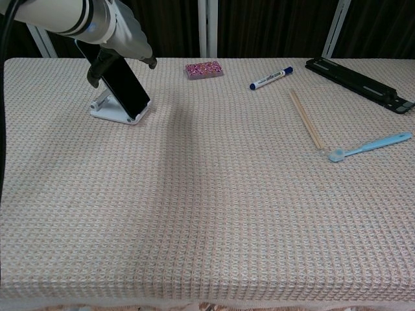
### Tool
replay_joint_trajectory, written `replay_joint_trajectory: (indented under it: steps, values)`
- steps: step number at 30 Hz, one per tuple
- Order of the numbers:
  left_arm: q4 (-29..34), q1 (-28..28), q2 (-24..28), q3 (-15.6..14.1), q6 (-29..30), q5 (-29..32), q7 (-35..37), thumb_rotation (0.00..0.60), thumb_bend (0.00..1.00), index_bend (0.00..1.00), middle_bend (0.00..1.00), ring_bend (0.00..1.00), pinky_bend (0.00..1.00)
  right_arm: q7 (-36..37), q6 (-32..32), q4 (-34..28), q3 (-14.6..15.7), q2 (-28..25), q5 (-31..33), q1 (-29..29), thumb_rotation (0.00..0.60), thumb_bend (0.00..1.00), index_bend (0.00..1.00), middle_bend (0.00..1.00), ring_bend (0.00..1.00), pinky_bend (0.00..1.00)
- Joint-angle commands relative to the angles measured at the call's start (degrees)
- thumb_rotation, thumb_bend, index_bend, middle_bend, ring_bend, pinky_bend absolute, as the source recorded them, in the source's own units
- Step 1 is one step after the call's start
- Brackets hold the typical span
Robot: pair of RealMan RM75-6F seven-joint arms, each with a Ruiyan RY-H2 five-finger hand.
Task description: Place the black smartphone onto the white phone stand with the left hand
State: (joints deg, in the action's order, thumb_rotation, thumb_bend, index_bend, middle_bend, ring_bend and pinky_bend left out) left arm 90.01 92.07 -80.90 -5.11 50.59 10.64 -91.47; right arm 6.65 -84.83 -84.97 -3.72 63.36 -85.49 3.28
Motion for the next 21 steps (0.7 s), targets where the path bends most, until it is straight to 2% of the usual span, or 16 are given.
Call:
replay_joint_trajectory:
  steps: [1, 8, 14, 16, 19, 21]
  values:
    - [0.43, -0.58, 0.61, -0.50, -0.21, -2.74, 1.88, 0.600, 0.16, 0.03, 0.03, 0.05, 0.22, -0.13, -0.09, -0.16, 0.01, -0.06, -0.11, -0.01, 0.600, 0.30, 0.00, 0.00, 0.00, 0.00]
    - [2.74, -1.91, 3.19, -1.13, 0.67, -6.92, 6.58, 0.600, 0.15, 0.03, 0.02, 0.03, 0.21, -0.75, -0.56, -0.86, 0.08, -0.37, -0.66, -0.06, 0.600, 0.30, 0.00, 0.00, 0.00, 0.00]
    - [10.42, -4.09, 9.68, -0.28, 5.32, -13.24, 13.25, 0.600, 0.13, 0.03, 0.01, 0.03, 0.21, -1.50, -1.05, -1.84, 0.10, -0.88, -1.13, -0.13, 0.600, 0.30, 0.00, 0.00, 0.00, 0.00]
    - [14.18, -5.96, 12.33, -0.27, 8.37, -17.93, 16.42, 0.600, 0.10, 0.03, 0.01, 0.03, 0.21, -1.73, -1.25, -2.22, 0.08, -1.01, -1.37, -0.11, 0.600, 0.30, 0.00, 0.00, 0.00, 0.00]
    - [19.07, -11.89, 15.61, -0.26, 15.80, -30.74, 25.01, 0.600, 0.04, 0.03, 0.03, 0.03, 0.21, -1.94, -1.64, -2.66, 0.15, -1.16, -1.90, -0.12, 0.600, 0.30, 0.00, 0.00, 0.00, 0.00]
    - [21.18, -17.96, 17.13, -1.24, 21.52, -41.98, 32.92, 0.600, 0.01, 0.03, 0.04, 0.03, 0.21, -2.11, -1.87, -2.93, 0.20, -1.24, -2.21, -0.13, 0.600, 0.30, 0.00, 0.00, 0.00, 0.00]
